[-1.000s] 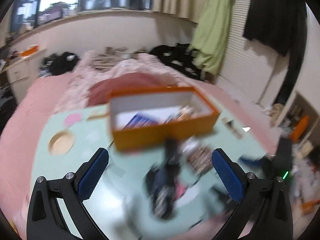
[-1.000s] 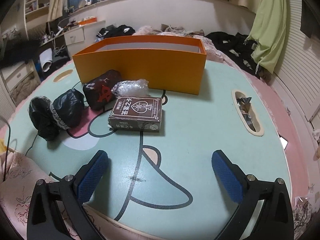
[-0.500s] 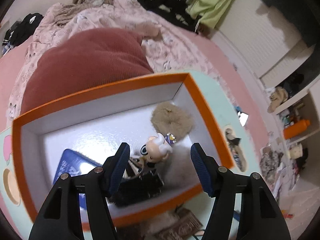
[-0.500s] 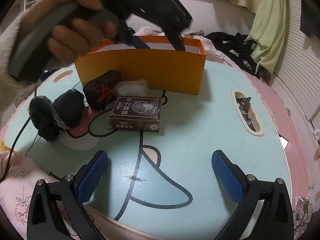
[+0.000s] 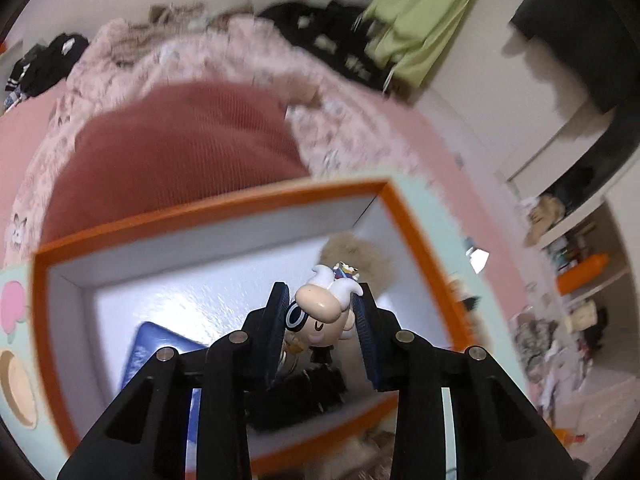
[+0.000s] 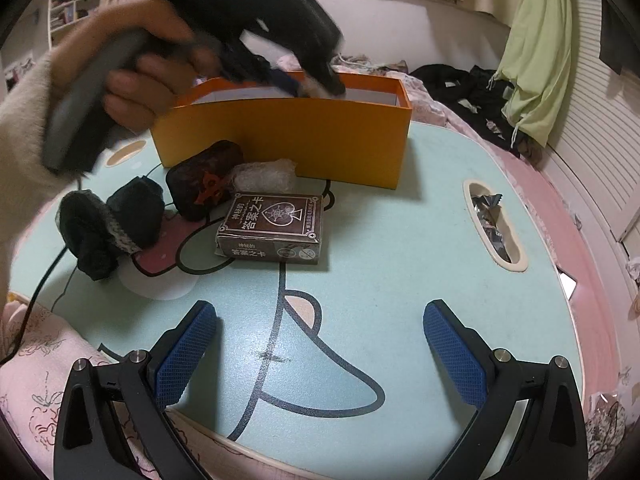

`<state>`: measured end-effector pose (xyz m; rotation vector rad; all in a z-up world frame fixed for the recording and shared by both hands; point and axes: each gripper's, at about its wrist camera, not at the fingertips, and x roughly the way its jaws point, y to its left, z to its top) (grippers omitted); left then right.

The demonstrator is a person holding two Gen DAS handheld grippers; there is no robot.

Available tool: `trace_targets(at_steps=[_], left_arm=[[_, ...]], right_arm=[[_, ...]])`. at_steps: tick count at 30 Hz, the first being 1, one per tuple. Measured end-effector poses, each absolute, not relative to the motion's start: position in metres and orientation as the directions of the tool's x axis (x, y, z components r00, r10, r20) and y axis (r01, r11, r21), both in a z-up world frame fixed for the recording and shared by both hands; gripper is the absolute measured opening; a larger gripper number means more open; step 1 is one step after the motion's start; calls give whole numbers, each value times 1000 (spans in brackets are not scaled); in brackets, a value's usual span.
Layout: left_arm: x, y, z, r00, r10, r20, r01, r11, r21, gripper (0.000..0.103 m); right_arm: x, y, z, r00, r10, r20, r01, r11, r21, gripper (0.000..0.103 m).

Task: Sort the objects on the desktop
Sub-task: 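Reach into the orange box and grasp the small figurine with the left gripper, then carry the figurine out and set it beside the black cloth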

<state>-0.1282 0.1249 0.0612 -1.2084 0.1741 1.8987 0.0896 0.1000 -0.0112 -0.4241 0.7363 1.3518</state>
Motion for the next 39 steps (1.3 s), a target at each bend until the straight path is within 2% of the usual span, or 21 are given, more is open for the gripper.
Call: trace_targets(at_steps=[6,13,19,24,26,28,30,33,39], left_arm=[[-104,82,114,-204,694,-690,-744,-568,-351,34],[-73,25,114,-238,727,-644,-729,-572,-376,34],[-62,-4,68,-284,617,-734,-699,-657,-282,34],[-71,3,31,-255,599,-759,-670,-675,-308,35],[-67,5,32,-265,614,-744,-679,-666,-308,40],[-58,3,39,-285,632,-720,-698,-652,-297,51],[-48,-4,50,-336,637,-694,-707,-658,-261,69],[-28,-22,59,-404,617,-676,-706,-680,-199,74],[8,-49,30,-426,520,-740,-714,-696,-78,74]], right_arm=[[90,100,-12,47,721,-691,-972,192,135,103],[89,100,-12,47,721,-691,-972,193,135,103],[89,100,-12,48,722,-691,-972,194,135,103],[89,100,-12,48,722,-690,-972,194,136,103],[89,101,-12,48,722,-690,-971,195,136,103],[90,100,-12,48,722,-690,-971,195,136,103],[89,101,-12,48,722,-690,-971,195,136,103],[89,101,-12,49,722,-690,-971,195,136,103],[89,101,-13,49,723,-690,-971,196,137,103]])
